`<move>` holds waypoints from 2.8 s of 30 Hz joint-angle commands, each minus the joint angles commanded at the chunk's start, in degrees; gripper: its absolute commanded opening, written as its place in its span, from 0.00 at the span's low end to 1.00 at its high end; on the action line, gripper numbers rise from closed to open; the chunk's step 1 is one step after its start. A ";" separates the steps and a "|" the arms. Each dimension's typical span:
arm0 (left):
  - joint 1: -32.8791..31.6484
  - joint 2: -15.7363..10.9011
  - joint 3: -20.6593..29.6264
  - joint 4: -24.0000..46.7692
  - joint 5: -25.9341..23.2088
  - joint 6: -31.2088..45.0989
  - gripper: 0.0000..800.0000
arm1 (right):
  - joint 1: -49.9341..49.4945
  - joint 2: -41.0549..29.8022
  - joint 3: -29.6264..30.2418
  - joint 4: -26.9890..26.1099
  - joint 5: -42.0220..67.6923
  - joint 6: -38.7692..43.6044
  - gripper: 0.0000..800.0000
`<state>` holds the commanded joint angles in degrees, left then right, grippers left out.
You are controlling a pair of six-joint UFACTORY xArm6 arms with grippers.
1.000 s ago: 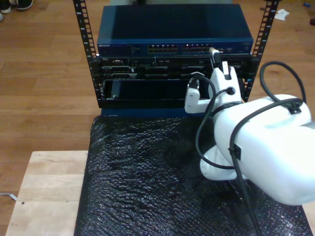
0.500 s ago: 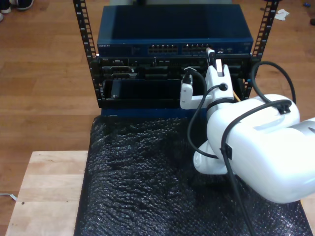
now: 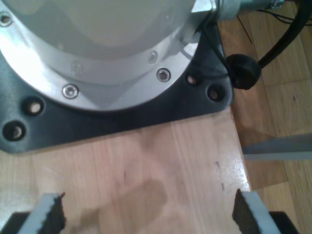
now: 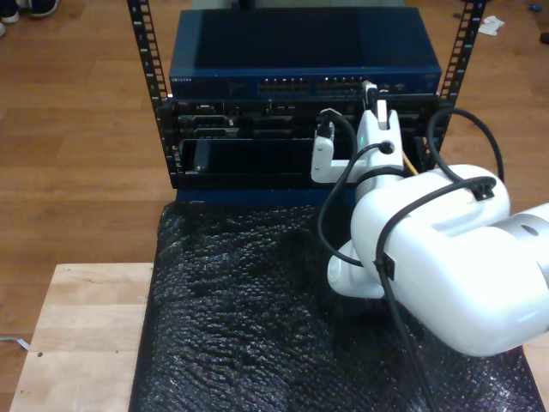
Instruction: Grab the cable and plug it in
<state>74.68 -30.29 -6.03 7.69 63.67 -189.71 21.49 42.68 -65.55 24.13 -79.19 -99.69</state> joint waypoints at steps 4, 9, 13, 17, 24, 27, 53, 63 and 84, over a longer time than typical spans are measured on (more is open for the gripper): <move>0.00 0.00 0.00 0.00 0.00 0.00 1.00 | 0.00 0.35 -0.35 0.00 0.35 0.00 0.00; 0.00 0.00 0.00 0.00 0.00 0.00 1.00 | 0.00 0.44 -0.53 0.00 0.35 0.00 0.00; 0.00 0.00 0.00 0.00 0.00 0.00 1.00 | 0.00 0.70 -0.70 0.00 0.35 0.00 0.00; 0.00 0.00 0.00 0.00 0.00 0.00 1.00 | -0.09 1.05 -0.97 0.00 0.35 0.00 0.00; 0.00 0.00 0.00 0.00 0.00 0.00 1.00 | -0.09 1.85 -2.29 0.00 0.44 0.00 0.00; 0.00 0.00 0.00 0.00 0.00 0.00 1.00 | -0.09 1.93 -2.46 0.00 0.44 0.00 0.00; 0.00 0.00 0.00 0.00 0.00 0.00 1.00 | -0.26 2.11 -2.73 -0.09 0.44 0.26 0.00; 0.00 0.00 0.00 0.00 0.00 0.00 1.00 | -0.35 1.93 -2.81 -0.18 0.44 0.26 0.00; 0.00 0.00 0.00 0.00 0.00 0.00 1.00 | -0.79 2.20 -3.43 -0.35 0.53 0.18 0.00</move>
<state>74.68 -30.29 -6.03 7.69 63.67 -189.71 20.70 44.88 -68.98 23.78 -78.66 -99.52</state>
